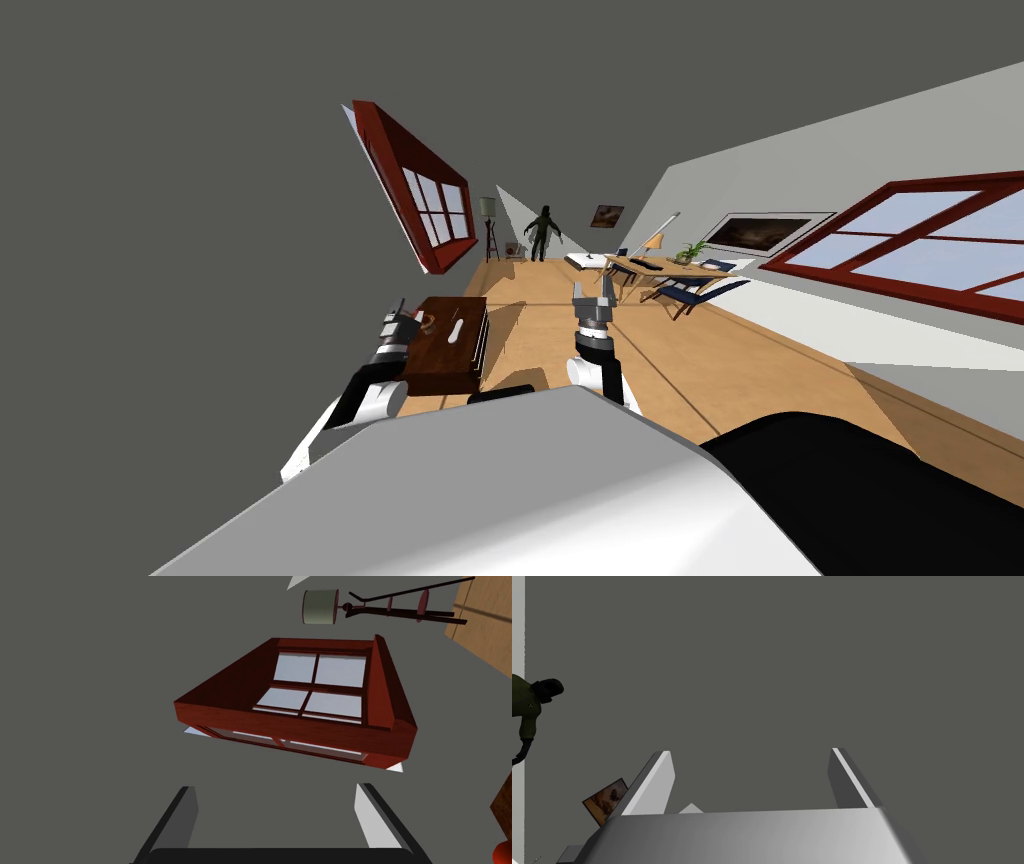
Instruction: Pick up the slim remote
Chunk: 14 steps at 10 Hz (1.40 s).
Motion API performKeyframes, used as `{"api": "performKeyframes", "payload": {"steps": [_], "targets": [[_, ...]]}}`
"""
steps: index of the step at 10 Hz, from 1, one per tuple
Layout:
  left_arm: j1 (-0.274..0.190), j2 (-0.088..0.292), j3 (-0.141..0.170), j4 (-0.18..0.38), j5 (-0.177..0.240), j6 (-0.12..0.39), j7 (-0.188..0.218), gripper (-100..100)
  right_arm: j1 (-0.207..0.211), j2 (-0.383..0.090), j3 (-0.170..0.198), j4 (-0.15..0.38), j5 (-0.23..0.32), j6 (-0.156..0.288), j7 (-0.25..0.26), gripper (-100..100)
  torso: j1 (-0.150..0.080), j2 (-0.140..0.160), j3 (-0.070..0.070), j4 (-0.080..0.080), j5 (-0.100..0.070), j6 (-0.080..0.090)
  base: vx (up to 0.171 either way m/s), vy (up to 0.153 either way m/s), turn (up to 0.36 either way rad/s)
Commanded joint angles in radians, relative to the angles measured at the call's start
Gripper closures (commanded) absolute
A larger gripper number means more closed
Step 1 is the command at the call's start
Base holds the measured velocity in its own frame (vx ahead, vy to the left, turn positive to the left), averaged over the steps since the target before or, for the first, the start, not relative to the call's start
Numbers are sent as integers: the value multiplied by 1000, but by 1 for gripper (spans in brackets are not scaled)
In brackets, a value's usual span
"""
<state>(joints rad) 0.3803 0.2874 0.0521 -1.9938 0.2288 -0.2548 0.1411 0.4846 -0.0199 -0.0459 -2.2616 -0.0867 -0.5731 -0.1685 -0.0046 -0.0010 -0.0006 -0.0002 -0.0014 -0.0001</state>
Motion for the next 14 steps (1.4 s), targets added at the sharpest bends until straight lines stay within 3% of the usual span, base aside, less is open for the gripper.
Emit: {"api": "performKeyframes", "payload": {"steps": [1,2,3,5,6,7,8,9,10,11,14], "targets": [[-27,30,13,50,20,35,15,-100,0,0,0,0,0,0,0,0,0,0,0,0,0,0,7,-75,-17],[-27,30,13,68,20,35,15,-100,0,0,0,0,0,0,0,0,0,0,0,0,0,0,7,-80,-7],[-48,55,24,97,38,73,28,-100,0,0,0,0,0,0,0,0,0,0,0,0,0,0,25,-98,-17],[-48,55,24,124,38,73,28,-100,0,0,0,0,0,0,0,0,-1,-1,0,0,0,0,19,-67,-1],[-70,80,37,163,58,113,40,-100,0,0,0,0,0,0,0,0,2,0,0,0,0,0,31,-79,-25],[-70,80,37,182,58,113,40,-100,0,0,0,0,0,0,0,0,0,-1,0,0,0,0,36,-78,-2],[-91,104,51,213,78,154,53,-100,0,0,0,0,0,0,0,0,0,-1,-1,0,0,0,72,-93,-16],[-91,104,51,233,78,154,53,-100,0,0,0,0,0,0,0,0,-1,-3,-2,-1,0,0,58,-81,-5],[-113,127,65,270,100,197,66,-100,0,0,0,0,0,0,0,0,0,-3,-2,-1,0,0,65,-83,-21],[-113,127,65,304,100,197,66,-100,0,0,0,0,0,0,0,0,0,-4,-2,-1,0,0,53,-70,-5],[-154,167,98,406,145,277,91,-100,0,0,0,0,0,0,0,0,1,-4,-2,-1,0,0,84,-70,-15]]}}
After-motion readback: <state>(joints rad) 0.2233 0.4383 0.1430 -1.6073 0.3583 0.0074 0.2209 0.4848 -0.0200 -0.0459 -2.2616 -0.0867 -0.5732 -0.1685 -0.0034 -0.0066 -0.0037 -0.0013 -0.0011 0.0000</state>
